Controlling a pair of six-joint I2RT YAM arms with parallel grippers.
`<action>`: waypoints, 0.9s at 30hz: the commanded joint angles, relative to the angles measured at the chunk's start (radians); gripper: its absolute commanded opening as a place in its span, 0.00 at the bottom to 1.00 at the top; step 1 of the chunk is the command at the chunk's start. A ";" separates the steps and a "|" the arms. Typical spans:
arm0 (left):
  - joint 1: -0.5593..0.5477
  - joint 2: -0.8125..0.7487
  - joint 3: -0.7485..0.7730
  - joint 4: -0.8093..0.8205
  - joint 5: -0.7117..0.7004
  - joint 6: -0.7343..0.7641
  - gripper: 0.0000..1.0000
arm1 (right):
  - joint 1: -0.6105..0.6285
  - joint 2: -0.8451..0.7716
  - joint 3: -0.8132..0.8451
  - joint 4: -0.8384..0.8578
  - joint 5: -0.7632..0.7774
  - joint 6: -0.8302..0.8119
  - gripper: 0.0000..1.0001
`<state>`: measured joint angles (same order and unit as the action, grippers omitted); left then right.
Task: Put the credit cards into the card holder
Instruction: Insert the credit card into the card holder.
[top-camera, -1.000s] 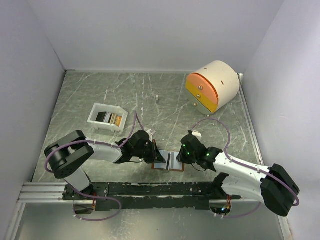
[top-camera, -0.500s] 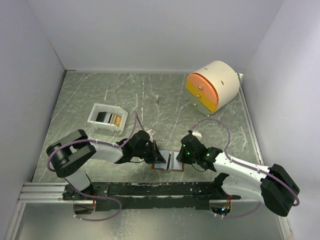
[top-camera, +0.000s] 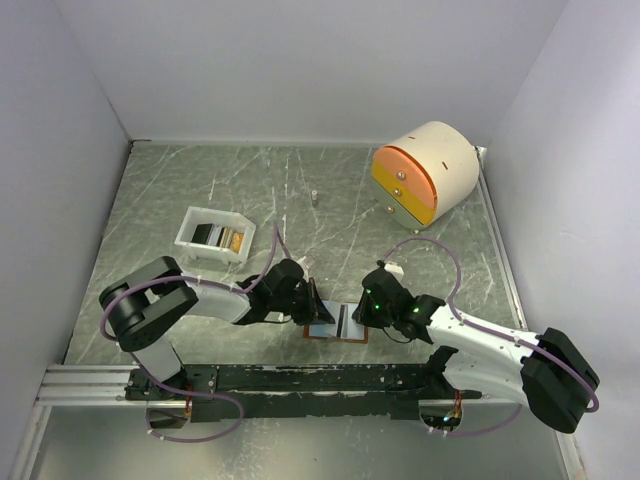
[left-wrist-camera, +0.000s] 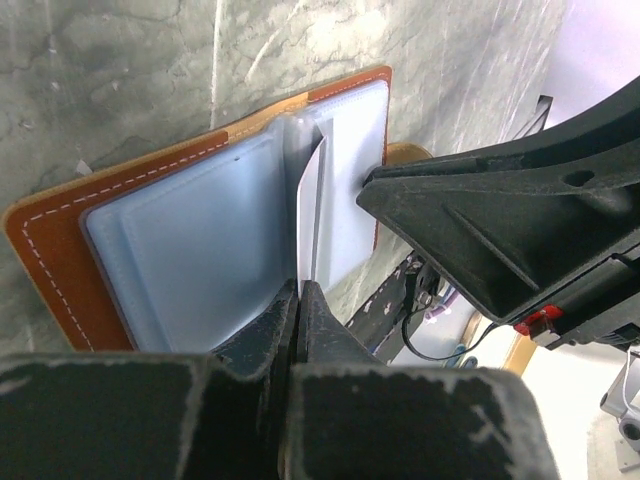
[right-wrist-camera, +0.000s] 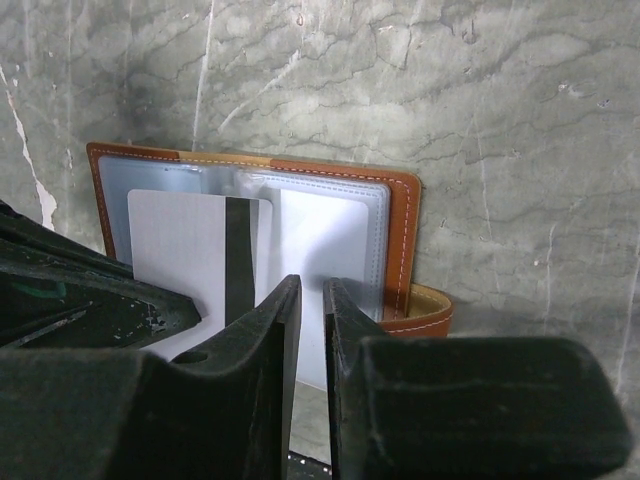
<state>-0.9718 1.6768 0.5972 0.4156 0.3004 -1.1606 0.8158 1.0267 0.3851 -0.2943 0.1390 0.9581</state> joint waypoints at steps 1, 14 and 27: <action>-0.014 0.030 0.026 -0.034 -0.069 0.009 0.07 | 0.002 -0.003 -0.026 -0.007 0.004 0.014 0.16; -0.030 0.033 0.023 -0.077 -0.125 -0.001 0.07 | 0.002 -0.014 -0.029 -0.008 0.004 0.030 0.16; -0.043 0.000 0.035 -0.149 -0.179 0.042 0.07 | 0.002 -0.014 -0.037 -0.003 0.003 0.034 0.16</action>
<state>-1.0088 1.6699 0.6239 0.3634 0.2054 -1.1629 0.8158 1.0122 0.3679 -0.2745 0.1390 0.9871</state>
